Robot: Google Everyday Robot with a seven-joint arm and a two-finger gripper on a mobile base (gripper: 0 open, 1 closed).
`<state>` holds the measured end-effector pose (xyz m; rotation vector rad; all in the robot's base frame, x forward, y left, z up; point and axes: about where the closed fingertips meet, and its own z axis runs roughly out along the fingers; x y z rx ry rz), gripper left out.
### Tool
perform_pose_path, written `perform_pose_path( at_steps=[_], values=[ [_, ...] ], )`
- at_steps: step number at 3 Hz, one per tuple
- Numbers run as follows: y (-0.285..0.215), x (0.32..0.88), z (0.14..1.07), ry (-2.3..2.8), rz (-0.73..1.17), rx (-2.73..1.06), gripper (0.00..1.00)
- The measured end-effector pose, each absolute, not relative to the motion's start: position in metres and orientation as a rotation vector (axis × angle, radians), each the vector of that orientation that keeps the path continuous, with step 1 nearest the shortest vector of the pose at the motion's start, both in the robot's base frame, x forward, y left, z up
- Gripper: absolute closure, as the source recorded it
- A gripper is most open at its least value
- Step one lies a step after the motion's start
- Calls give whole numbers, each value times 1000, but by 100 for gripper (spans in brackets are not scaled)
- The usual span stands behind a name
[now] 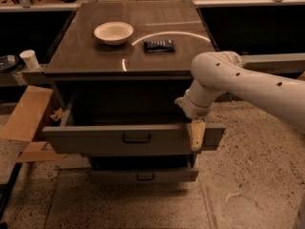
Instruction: Open top drawer
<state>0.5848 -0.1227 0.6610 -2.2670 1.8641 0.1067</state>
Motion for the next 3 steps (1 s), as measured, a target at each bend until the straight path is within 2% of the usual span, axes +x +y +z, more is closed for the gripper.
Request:
perform_pose_path(
  at_steps=[1,3],
  values=[
    [-126,554,652,1902,143,-2343,0],
    [-125,499,654,1927,163,-2459,42]
  ],
)
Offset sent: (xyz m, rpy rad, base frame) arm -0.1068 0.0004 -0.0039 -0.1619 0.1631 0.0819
